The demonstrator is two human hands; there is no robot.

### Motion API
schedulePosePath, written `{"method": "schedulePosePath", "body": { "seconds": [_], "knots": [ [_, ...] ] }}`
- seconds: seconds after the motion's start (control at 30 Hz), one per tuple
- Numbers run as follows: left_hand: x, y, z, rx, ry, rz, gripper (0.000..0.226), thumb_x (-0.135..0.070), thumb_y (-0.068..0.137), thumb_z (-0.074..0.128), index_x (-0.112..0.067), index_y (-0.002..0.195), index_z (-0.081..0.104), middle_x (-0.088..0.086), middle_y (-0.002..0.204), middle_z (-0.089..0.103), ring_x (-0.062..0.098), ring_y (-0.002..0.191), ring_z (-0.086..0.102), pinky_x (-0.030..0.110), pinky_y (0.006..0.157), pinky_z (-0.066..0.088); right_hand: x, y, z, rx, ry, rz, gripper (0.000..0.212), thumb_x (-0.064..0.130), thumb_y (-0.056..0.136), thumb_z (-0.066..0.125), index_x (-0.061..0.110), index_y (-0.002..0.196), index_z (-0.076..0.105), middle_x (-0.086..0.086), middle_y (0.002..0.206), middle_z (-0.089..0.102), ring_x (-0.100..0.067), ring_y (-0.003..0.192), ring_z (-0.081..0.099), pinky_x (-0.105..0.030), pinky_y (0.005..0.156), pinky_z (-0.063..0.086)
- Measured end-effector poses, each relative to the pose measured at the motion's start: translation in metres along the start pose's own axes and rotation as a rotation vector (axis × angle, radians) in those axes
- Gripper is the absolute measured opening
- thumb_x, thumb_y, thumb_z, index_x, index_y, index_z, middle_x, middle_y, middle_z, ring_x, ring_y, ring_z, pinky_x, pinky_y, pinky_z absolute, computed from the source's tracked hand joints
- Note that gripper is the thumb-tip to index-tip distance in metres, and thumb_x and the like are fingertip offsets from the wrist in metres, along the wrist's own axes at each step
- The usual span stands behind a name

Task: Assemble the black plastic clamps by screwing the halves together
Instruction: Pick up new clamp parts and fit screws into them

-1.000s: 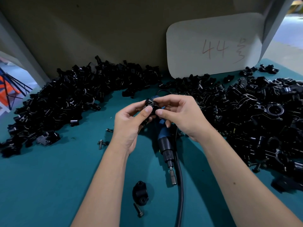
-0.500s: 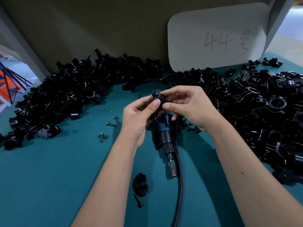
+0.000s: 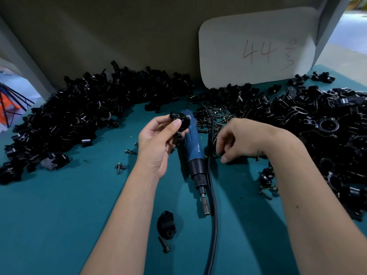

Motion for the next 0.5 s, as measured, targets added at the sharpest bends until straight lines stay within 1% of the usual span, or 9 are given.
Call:
{"method": "schedulePosePath", "body": {
  "seconds": [0.07, 0.13, 0.23, 0.3, 0.33, 0.37, 0.43, 0.5],
  "knots": [
    [0.001, 0.000, -0.001, -0.006, 0.004, -0.003, 0.029, -0.019, 0.070, 0.082, -0.015, 0.096, 0.070, 0.006, 0.097, 0.078, 0.029, 0.086, 0.077, 0.033, 0.079, 0.047, 0.000, 0.002, 0.000, -0.023, -0.025, 0.023, 0.020, 0.016, 0.073, 0.094, 0.029, 0.073, 0.078, 0.013, 0.065, 0.071, 0.000, 0.061, 0.064, -0.017, 0.060, 0.047],
    [0.001, -0.001, -0.001, -0.004, -0.004, -0.008, 0.024, -0.019, 0.071, 0.082, -0.017, 0.092, 0.071, 0.007, 0.098, 0.078, 0.028, 0.086, 0.077, 0.033, 0.078, 0.047, 0.000, 0.001, 0.000, -0.033, -0.030, 0.040, 0.019, 0.017, 0.073, 0.094, 0.029, 0.071, 0.078, 0.015, 0.062, 0.069, 0.000, 0.061, 0.063, -0.018, 0.060, 0.047],
    [0.001, 0.000, -0.001, 0.005, -0.024, -0.008, 0.019, -0.017, 0.072, 0.082, -0.019, 0.088, 0.073, 0.008, 0.097, 0.078, 0.028, 0.084, 0.077, 0.029, 0.077, 0.055, 0.008, 0.000, 0.001, -0.044, -0.035, 0.025, 0.020, 0.027, 0.071, 0.096, 0.028, 0.079, 0.078, 0.011, 0.069, 0.070, 0.002, 0.059, 0.061, -0.012, 0.052, 0.043],
    [0.001, 0.000, -0.001, 0.010, -0.033, -0.005, 0.016, -0.015, 0.074, 0.081, -0.018, 0.088, 0.072, 0.007, 0.096, 0.078, 0.027, 0.083, 0.076, 0.025, 0.075, 0.059, 0.017, 0.003, 0.006, -0.066, -0.065, 0.010, 0.024, 0.029, 0.070, 0.096, 0.026, 0.081, 0.075, 0.008, 0.074, 0.071, -0.005, 0.065, 0.064, -0.017, 0.057, 0.048],
    [0.001, 0.001, 0.000, 0.011, -0.035, -0.004, 0.015, -0.014, 0.076, 0.080, -0.017, 0.088, 0.072, 0.007, 0.095, 0.078, 0.027, 0.083, 0.077, 0.024, 0.074, 0.060, 0.021, 0.005, 0.008, -0.082, -0.080, 0.006, 0.023, 0.026, 0.071, 0.095, 0.024, 0.079, 0.074, 0.007, 0.073, 0.070, -0.009, 0.067, 0.065, -0.022, 0.060, 0.051],
    [0.002, 0.001, 0.000, 0.013, -0.038, -0.004, 0.014, -0.013, 0.076, 0.080, -0.017, 0.088, 0.072, 0.007, 0.095, 0.078, 0.027, 0.082, 0.077, 0.024, 0.074, 0.060, 0.024, 0.007, 0.009, -0.095, -0.083, 0.003, 0.021, 0.023, 0.074, 0.093, 0.023, 0.076, 0.072, 0.007, 0.070, 0.069, -0.011, 0.065, 0.066, -0.025, 0.061, 0.053],
    [0.002, 0.000, 0.001, 0.017, -0.037, 0.000, 0.013, -0.014, 0.074, 0.080, -0.019, 0.085, 0.074, 0.007, 0.095, 0.078, 0.027, 0.082, 0.077, 0.024, 0.073, 0.060, 0.024, 0.009, 0.010, -0.097, -0.061, 0.005, 0.019, 0.016, 0.079, 0.089, 0.019, 0.072, 0.072, 0.005, 0.063, 0.068, -0.014, 0.057, 0.067, -0.024, 0.054, 0.052],
    [0.002, 0.001, 0.001, 0.026, -0.034, 0.007, 0.013, -0.015, 0.072, 0.081, -0.020, 0.082, 0.075, 0.007, 0.095, 0.078, 0.027, 0.082, 0.076, 0.025, 0.073, 0.060, 0.020, 0.008, 0.008, -0.095, -0.062, 0.013, 0.016, 0.013, 0.083, 0.086, 0.016, 0.074, 0.073, 0.001, 0.066, 0.071, -0.016, 0.058, 0.069, -0.023, 0.053, 0.054]
  ]
}}
Point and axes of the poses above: each hand's wrist, its own y-axis towards the middle knuckle, its own z-axis out of the palm, x = y × z, the point moved 9 cm from there along y, towards the middle knuckle
